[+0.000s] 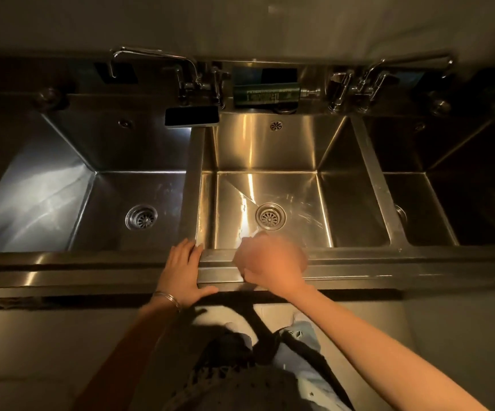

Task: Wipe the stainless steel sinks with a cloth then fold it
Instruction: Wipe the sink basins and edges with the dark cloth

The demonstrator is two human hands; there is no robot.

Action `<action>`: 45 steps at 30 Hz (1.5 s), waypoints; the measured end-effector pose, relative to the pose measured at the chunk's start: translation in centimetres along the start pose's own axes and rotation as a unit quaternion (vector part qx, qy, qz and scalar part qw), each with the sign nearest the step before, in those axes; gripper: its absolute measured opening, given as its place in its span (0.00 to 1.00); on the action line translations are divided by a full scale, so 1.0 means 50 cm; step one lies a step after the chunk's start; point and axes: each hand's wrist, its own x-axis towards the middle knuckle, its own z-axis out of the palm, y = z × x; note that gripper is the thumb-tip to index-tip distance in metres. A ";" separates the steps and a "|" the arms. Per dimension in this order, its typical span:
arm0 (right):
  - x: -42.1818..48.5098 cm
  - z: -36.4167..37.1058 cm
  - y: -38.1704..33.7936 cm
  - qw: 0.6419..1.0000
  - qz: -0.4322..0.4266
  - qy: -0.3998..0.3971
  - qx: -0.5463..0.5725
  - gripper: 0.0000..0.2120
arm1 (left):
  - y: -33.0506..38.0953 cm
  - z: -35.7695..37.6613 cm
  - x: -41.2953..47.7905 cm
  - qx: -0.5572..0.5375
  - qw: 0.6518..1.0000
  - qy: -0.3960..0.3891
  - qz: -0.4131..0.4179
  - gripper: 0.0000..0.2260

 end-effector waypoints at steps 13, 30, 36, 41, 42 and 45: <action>-0.238 -0.057 0.418 0.944 0.324 0.061 -0.027 0.19 | 0.298 0.079 0.122 0.043 0.983 -0.020 0.176 0.35; 0.109 -0.152 0.653 0.990 0.124 0.009 -0.061 0.20 | 0.616 0.135 0.248 -0.046 0.991 -0.084 0.094 0.39; 0.088 -0.153 0.683 0.997 0.058 0.025 -0.046 0.21 | 0.707 0.130 0.348 -0.069 0.993 -0.089 -0.021 0.24; 0.087 -0.147 0.691 0.998 0.043 -0.026 -0.046 0.28 | 0.742 0.119 0.392 -0.050 0.992 -0.102 -0.064 0.23; 0.107 -0.151 0.699 0.998 0.031 -0.014 -0.045 0.26 | 0.747 0.118 0.400 -0.055 0.991 -0.101 -0.068 0.23; 0.180 -0.163 0.733 0.999 -0.003 0.047 -0.019 0.20 | 0.756 0.112 0.422 -0.072 0.989 -0.100 -0.086 0.24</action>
